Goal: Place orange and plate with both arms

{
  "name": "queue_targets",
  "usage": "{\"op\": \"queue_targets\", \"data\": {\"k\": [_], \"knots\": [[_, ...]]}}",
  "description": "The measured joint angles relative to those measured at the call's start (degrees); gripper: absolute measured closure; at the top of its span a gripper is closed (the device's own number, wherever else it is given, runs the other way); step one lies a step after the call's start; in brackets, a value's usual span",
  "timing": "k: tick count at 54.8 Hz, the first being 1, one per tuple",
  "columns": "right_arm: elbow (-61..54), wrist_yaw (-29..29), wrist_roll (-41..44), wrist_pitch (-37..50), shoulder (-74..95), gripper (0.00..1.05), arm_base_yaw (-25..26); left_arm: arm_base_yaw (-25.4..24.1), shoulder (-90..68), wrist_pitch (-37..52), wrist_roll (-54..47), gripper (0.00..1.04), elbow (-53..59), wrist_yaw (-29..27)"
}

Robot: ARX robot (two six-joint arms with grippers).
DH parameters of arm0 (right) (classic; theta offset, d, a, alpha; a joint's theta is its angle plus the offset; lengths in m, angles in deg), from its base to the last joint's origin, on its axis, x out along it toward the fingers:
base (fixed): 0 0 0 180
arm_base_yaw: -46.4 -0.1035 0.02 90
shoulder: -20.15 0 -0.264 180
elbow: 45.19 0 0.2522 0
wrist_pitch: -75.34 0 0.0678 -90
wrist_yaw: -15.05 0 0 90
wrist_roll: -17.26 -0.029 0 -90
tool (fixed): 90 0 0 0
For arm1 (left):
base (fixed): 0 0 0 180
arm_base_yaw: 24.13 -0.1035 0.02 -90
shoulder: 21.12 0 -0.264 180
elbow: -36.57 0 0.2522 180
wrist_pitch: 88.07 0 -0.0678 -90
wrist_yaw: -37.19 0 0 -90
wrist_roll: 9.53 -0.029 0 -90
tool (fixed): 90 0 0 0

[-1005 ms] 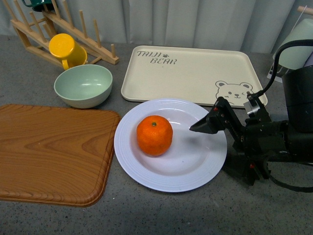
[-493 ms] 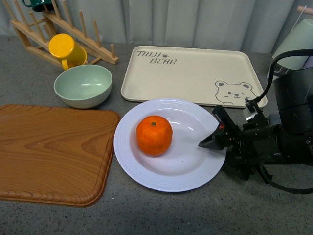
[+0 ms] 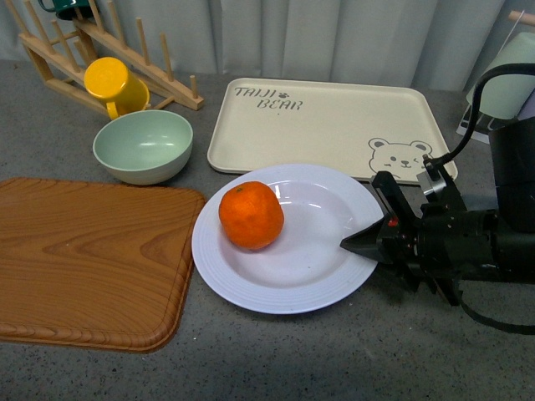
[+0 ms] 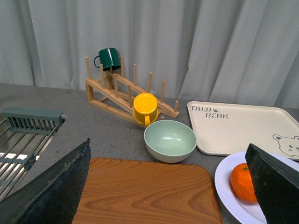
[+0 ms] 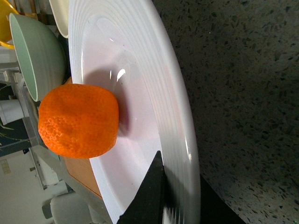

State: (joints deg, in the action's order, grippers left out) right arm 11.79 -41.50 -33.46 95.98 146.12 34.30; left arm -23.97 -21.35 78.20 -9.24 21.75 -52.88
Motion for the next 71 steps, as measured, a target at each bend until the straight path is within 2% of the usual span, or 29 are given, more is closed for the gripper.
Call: {"op": "queue_targets", "data": {"k": [25, 33, 50, 71], "knots": [[-6.71, 1.57, -10.29, 22.18, 0.44, 1.01, 1.84, 0.0, 0.0, 0.0, 0.0, 0.06, 0.0, 0.0], [-6.19, -1.03, -14.4, 25.49, 1.03, 1.01, 1.42, 0.0, 0.0, 0.0, 0.0, 0.06, 0.0, 0.0], [1.05, -10.54, -26.21, 27.15, 4.31, 1.01, -2.01, 0.0, 0.0, 0.0, 0.0, 0.06, 0.0, 0.0], [14.51, -20.63, -36.2, 19.89, 9.07, 1.01, -8.63, 0.0, 0.0, 0.0, 0.0, 0.06, 0.0, 0.0]]}}
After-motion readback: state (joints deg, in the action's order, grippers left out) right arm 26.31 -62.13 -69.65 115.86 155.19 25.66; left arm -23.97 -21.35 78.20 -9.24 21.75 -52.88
